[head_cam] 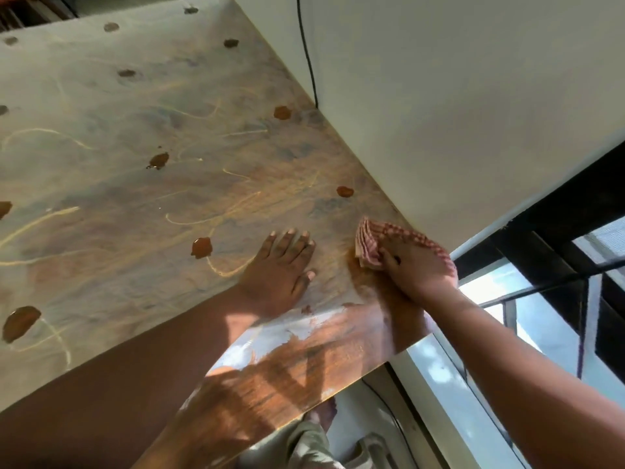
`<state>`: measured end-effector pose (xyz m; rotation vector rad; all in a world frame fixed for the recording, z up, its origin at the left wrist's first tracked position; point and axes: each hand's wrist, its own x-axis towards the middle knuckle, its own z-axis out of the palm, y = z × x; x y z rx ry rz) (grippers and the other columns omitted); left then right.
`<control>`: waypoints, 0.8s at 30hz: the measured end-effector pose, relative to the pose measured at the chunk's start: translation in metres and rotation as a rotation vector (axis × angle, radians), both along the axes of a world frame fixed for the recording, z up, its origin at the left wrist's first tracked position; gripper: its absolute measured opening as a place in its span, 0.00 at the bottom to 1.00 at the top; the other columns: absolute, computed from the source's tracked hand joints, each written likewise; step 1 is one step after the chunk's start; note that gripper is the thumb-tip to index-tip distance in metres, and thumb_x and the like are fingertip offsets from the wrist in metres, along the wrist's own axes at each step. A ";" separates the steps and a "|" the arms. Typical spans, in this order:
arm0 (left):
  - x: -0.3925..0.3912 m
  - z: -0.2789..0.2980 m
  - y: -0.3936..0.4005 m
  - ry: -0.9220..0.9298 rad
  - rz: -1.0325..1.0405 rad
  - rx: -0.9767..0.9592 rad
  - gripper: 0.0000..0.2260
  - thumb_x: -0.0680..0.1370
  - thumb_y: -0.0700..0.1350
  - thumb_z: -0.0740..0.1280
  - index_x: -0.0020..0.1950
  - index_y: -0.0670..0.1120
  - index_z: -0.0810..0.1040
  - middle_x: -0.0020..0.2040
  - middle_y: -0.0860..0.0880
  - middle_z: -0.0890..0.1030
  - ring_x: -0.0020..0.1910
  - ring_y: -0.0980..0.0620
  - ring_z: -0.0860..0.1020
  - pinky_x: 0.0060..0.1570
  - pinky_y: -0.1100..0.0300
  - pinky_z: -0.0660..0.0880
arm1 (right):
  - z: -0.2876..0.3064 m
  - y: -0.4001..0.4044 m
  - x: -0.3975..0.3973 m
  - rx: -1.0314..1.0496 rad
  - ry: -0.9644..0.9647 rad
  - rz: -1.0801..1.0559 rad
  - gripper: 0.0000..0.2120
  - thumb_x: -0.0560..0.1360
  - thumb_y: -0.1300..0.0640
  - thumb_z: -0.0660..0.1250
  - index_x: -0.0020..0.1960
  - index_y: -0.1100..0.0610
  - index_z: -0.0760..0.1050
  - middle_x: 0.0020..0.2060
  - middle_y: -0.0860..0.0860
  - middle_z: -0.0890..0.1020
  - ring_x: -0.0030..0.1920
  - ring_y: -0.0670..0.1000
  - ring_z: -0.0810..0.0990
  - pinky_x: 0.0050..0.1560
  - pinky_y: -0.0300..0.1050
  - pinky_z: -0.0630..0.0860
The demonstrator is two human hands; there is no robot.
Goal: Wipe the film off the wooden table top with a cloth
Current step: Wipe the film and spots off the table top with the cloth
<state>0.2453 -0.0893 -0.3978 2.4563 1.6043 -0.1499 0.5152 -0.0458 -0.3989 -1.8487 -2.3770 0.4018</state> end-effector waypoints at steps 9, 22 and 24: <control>0.004 -0.008 -0.003 -0.010 -0.005 0.006 0.28 0.82 0.57 0.43 0.79 0.46 0.44 0.79 0.46 0.44 0.77 0.47 0.39 0.71 0.53 0.30 | -0.003 -0.037 0.000 -0.152 0.007 0.084 0.20 0.81 0.47 0.55 0.71 0.49 0.68 0.71 0.49 0.68 0.72 0.52 0.63 0.70 0.42 0.54; -0.014 -0.004 -0.028 0.017 -0.018 0.054 0.28 0.81 0.58 0.41 0.79 0.47 0.44 0.79 0.48 0.45 0.77 0.50 0.38 0.66 0.56 0.22 | 0.005 -0.031 -0.048 -0.046 0.051 -0.055 0.19 0.82 0.55 0.53 0.71 0.54 0.67 0.67 0.57 0.73 0.63 0.56 0.72 0.64 0.46 0.65; -0.015 -0.003 -0.028 0.015 -0.023 0.066 0.28 0.81 0.58 0.41 0.79 0.47 0.44 0.79 0.48 0.46 0.77 0.50 0.39 0.66 0.56 0.22 | 0.006 -0.065 -0.036 -0.143 0.083 0.053 0.21 0.82 0.50 0.53 0.74 0.49 0.62 0.72 0.53 0.67 0.70 0.55 0.64 0.70 0.45 0.57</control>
